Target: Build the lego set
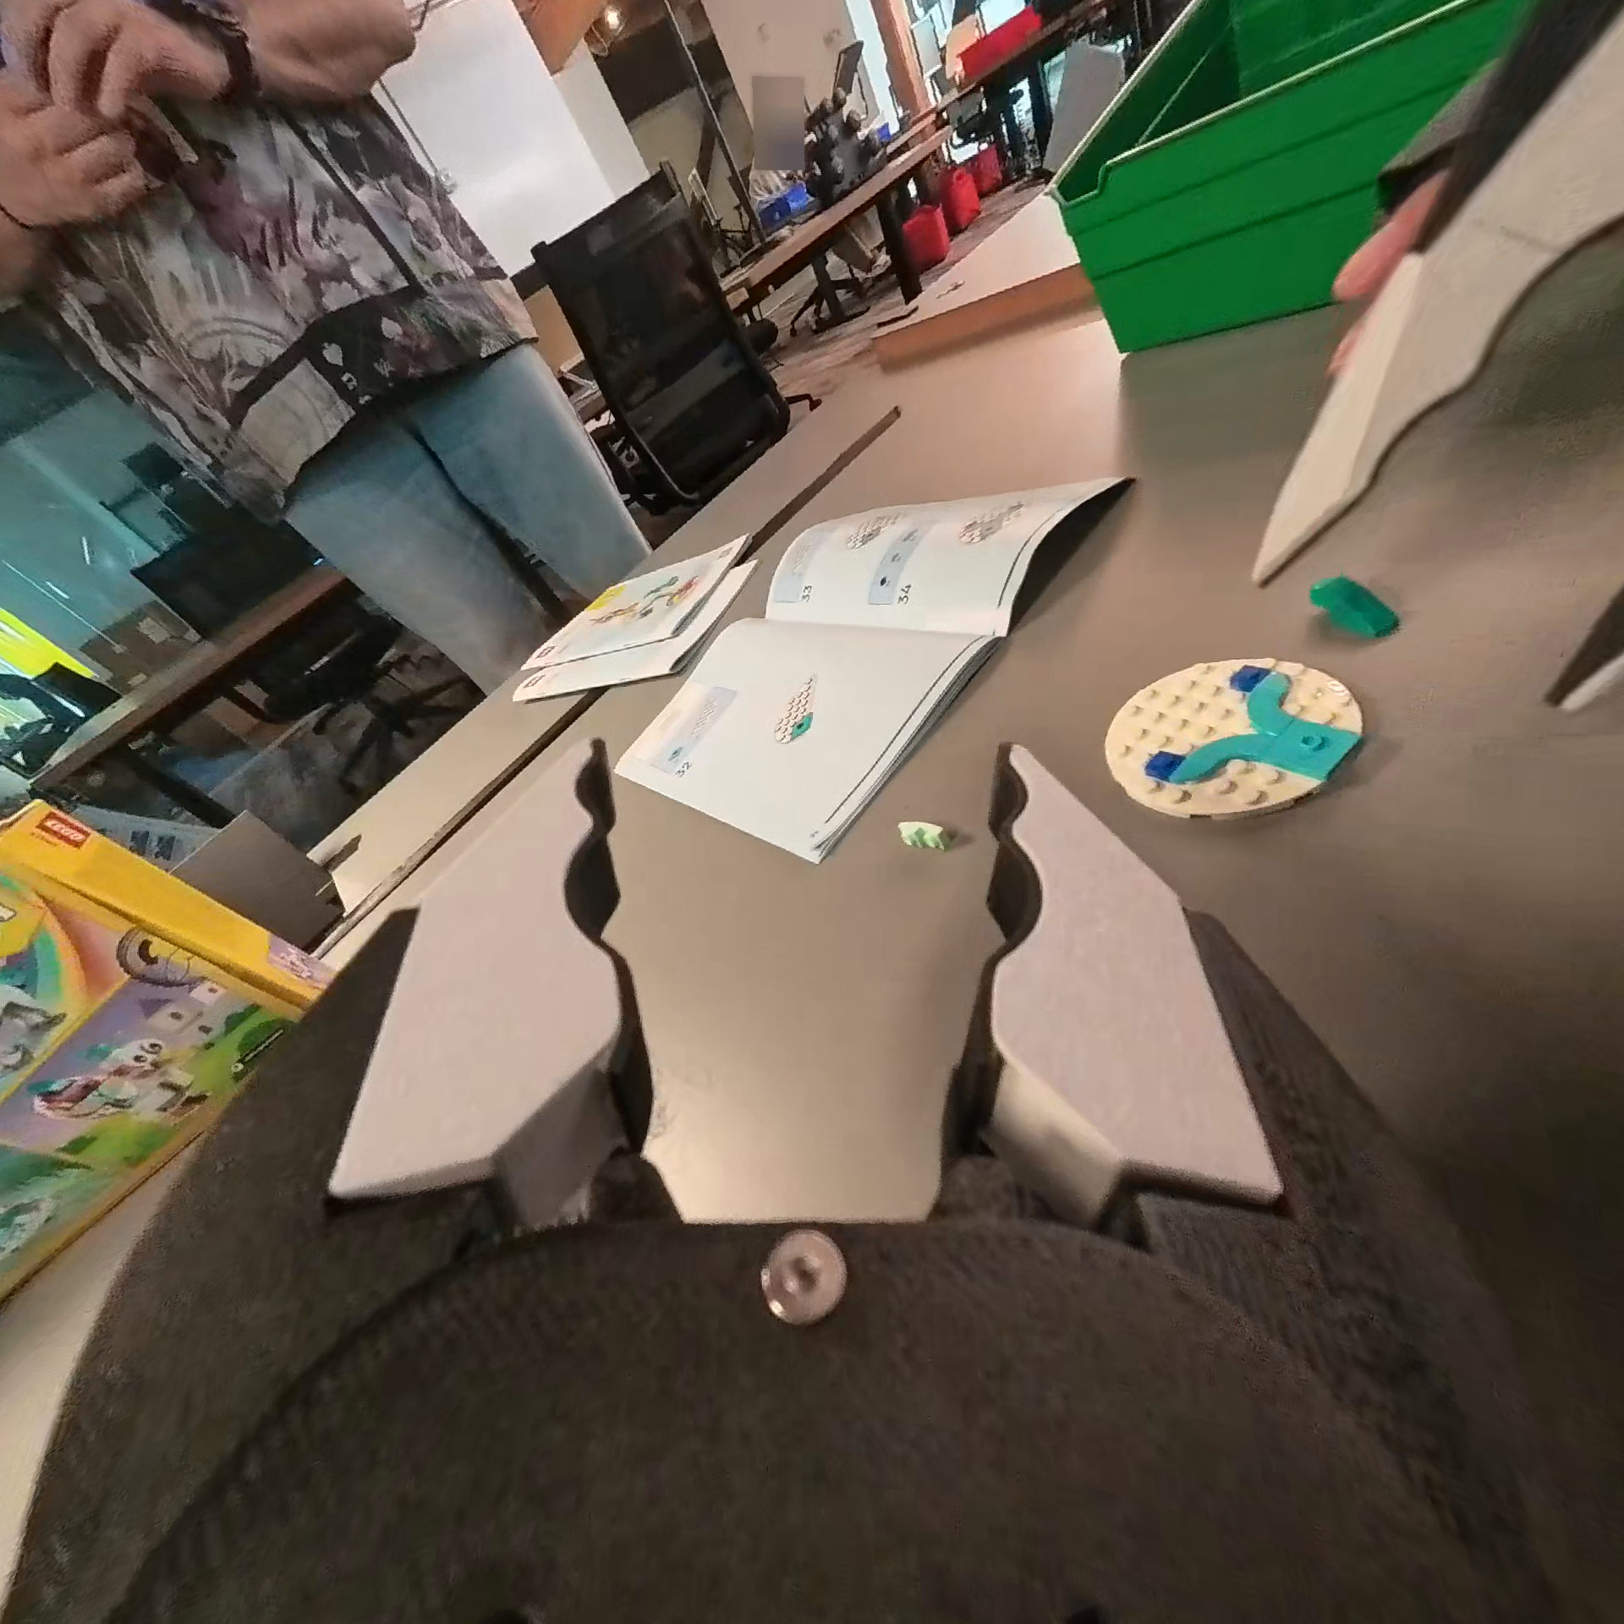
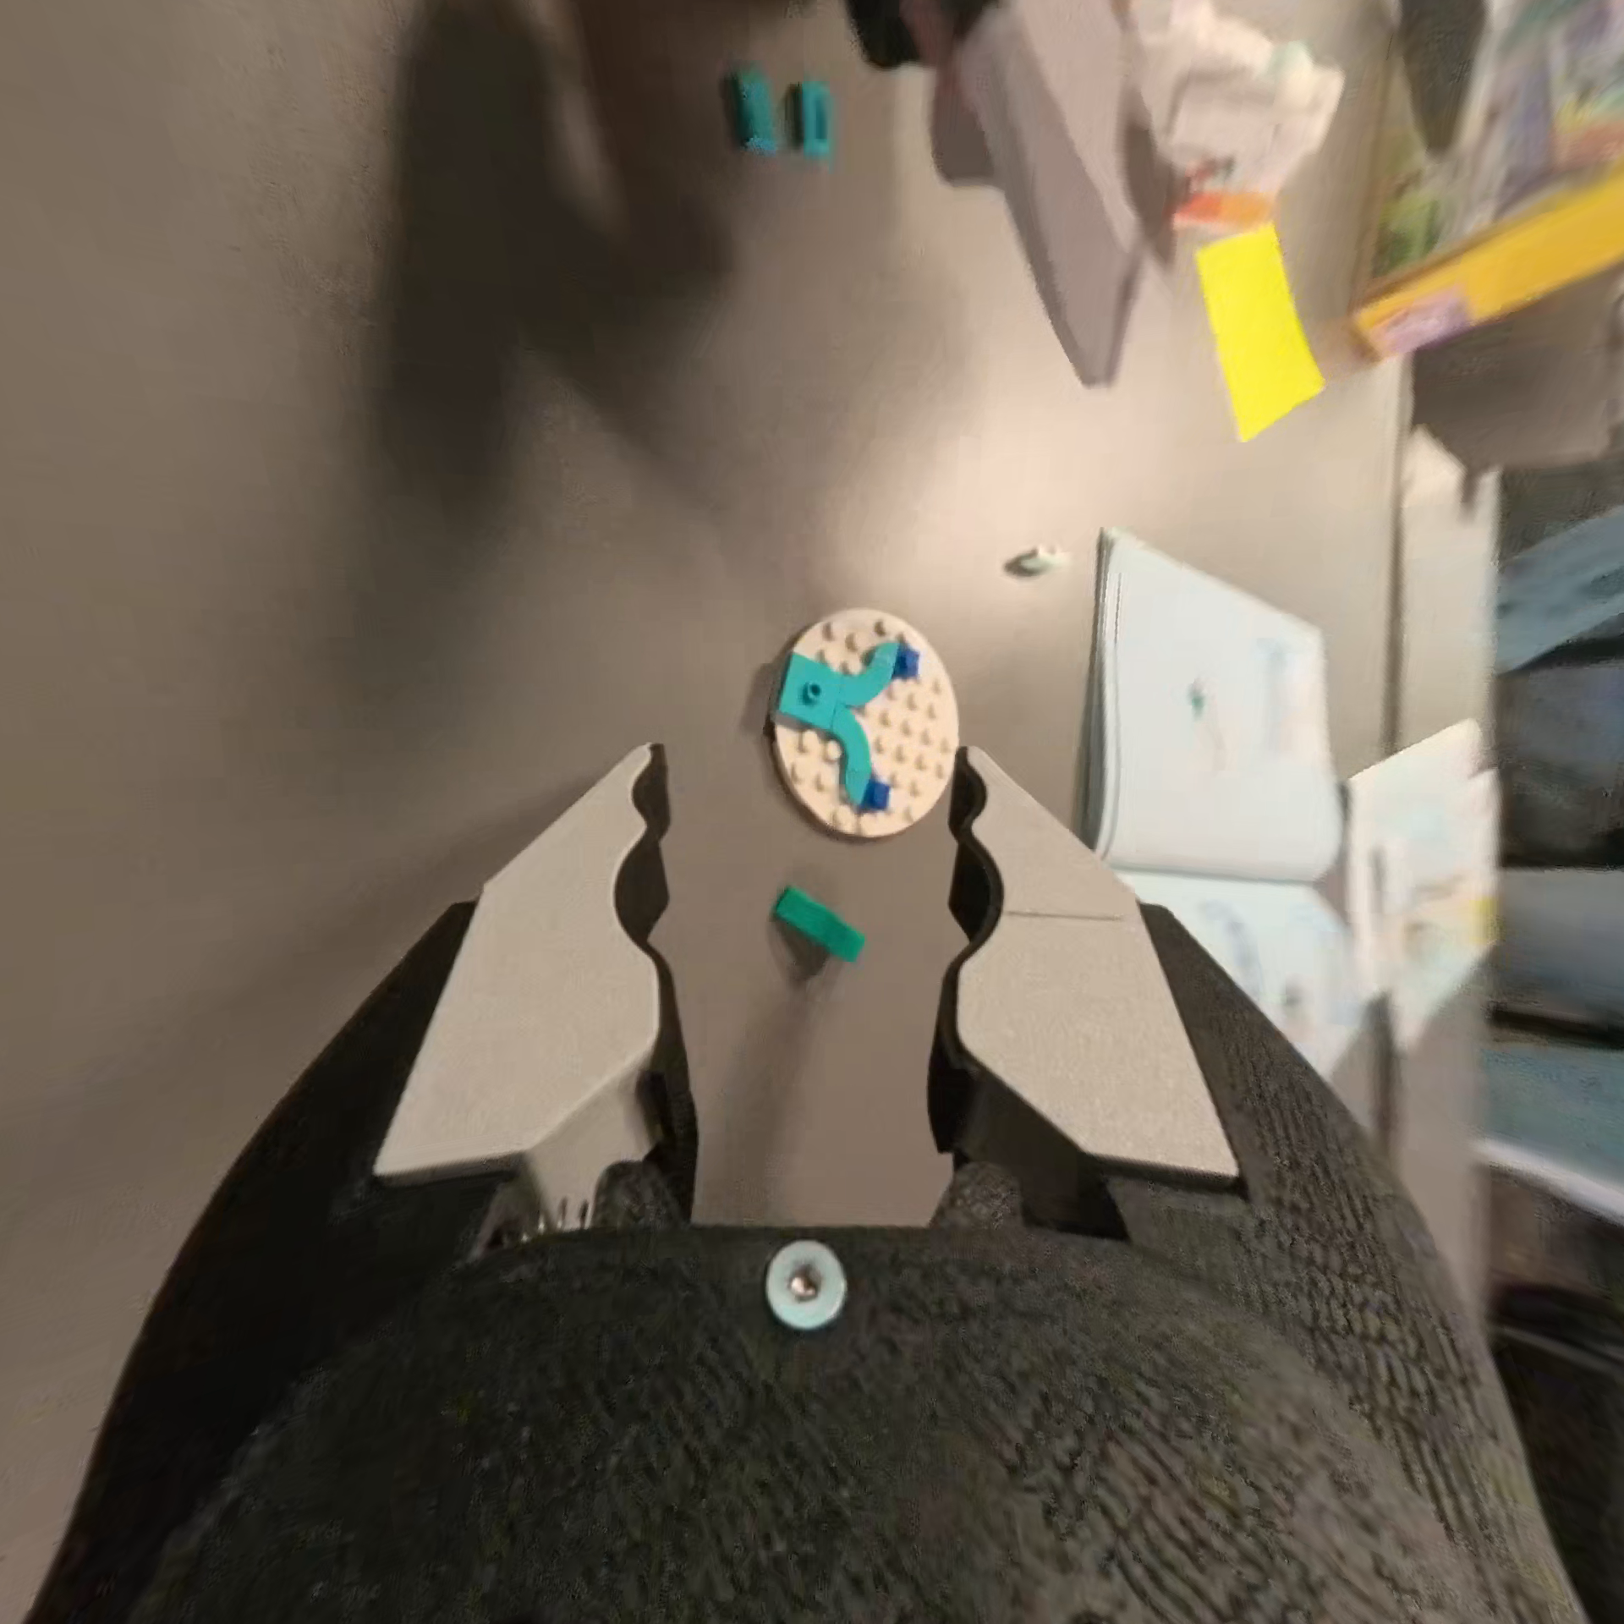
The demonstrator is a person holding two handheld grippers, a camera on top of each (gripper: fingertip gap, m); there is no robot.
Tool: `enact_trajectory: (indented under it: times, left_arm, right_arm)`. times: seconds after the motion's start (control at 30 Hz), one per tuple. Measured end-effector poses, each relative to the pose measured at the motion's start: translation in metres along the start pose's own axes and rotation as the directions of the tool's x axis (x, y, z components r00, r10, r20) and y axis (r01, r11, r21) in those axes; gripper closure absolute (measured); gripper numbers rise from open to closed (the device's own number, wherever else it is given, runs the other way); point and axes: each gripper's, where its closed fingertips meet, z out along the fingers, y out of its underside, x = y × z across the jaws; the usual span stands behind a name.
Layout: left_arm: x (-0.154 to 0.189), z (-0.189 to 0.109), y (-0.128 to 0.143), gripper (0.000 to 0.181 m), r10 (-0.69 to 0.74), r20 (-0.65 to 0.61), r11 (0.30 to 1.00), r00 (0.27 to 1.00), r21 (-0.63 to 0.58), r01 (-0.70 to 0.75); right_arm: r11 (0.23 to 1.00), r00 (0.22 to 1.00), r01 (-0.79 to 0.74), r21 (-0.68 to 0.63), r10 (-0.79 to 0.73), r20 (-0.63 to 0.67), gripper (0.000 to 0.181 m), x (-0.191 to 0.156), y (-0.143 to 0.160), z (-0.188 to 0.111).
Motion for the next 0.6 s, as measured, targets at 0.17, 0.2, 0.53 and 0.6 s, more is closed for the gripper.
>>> enact_trajectory:
  times: [0.17, 0.2, 0.53, 0.6]
  left_arm:
    - [0.012, 0.007, -0.007, 0.101, -0.016, -0.018, 1.000, 1.000, -0.007, 0.016]
    - [0.017, 0.011, -0.009, 0.102, -0.021, -0.025, 1.000, 0.999, -0.020, 0.020]
    - [0.052, 0.087, -0.028, 0.118, -0.043, -0.147, 0.983, 0.988, -0.183, 0.015]
    - [0.060, 0.109, -0.027, 0.122, -0.042, -0.187, 0.976, 0.981, -0.217, 0.001]
  right_arm:
    - [0.905, 0.874, -0.323, 0.276, 0.397, -0.279, 0.117, 0.089, 0.039, -0.026]
    - [0.875, 0.806, -0.337, 0.347, 0.459, -0.374, 0.118, 0.112, 0.052, -0.034]
    - [0.845, 0.334, -0.217, 0.488, 0.534, -0.777, 0.137, 0.176, 0.115, -0.091]
    - [0.835, 0.325, -0.194, 0.515, 0.551, -0.769, 0.140, 0.172, 0.113, -0.097]
